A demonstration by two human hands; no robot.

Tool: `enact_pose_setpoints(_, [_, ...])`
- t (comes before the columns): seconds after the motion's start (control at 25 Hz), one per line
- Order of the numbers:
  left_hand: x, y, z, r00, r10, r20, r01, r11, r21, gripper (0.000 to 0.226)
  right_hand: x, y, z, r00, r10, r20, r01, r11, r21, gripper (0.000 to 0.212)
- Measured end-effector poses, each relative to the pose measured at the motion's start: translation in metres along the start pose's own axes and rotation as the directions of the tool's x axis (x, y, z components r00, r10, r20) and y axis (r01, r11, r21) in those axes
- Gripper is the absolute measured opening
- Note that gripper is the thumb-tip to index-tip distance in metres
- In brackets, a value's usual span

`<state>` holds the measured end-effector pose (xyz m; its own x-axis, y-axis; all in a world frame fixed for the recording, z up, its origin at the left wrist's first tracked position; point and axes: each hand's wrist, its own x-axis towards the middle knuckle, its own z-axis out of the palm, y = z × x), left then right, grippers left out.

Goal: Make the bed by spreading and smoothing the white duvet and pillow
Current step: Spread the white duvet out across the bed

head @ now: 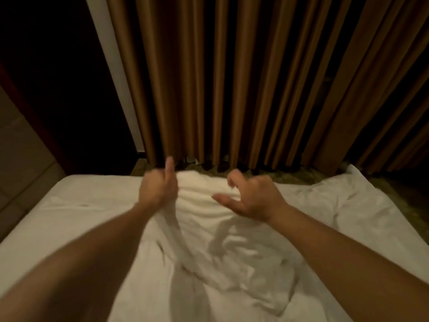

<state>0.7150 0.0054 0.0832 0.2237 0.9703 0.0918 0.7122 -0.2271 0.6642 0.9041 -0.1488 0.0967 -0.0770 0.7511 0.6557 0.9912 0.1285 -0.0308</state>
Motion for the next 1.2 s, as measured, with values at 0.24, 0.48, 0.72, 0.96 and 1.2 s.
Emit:
enact_pose_setpoints(0.24, [0.173, 0.111, -0.208, 0.768, 0.376, -0.518, -0.169, 0.9, 0.401, 0.091, 0.241, 0.019, -0.02, 0.942, 0.259, -0.211, -0.252, 0.966, 0.058, 0.072])
enact_pose_setpoints(0.48, [0.186, -0.007, -0.111, 0.954, 0.19, -0.232, -0.068, 0.891, 0.449, 0.09, 0.202, 0.009, 0.101, 0.868, 0.31, 0.388, -0.304, 0.949, -0.077, 0.083])
enact_pose_setpoints(0.72, [0.038, -0.166, -0.001, 0.969, -0.035, 0.246, -0.1, 0.851, 0.516, 0.09, 0.006, -0.045, 0.155, 0.603, 0.271, 0.75, -0.309, 0.946, -0.092, 0.091])
enact_pose_setpoints(0.96, [-0.078, -0.176, 0.028, 0.92, -0.055, 0.387, -0.149, 0.866, 0.477, 0.093, -0.11, -0.071, 0.1, 0.494, 0.351, 0.795, -0.377, 0.911, -0.167, 0.092])
enact_pose_setpoints(1.2, [-0.267, -0.163, 0.037, 0.881, -0.111, 0.46, -0.132, 0.877, 0.463, 0.099, -0.222, -0.111, 0.004, 0.533, 0.281, 0.798, -0.363, 0.928, -0.084, 0.097])
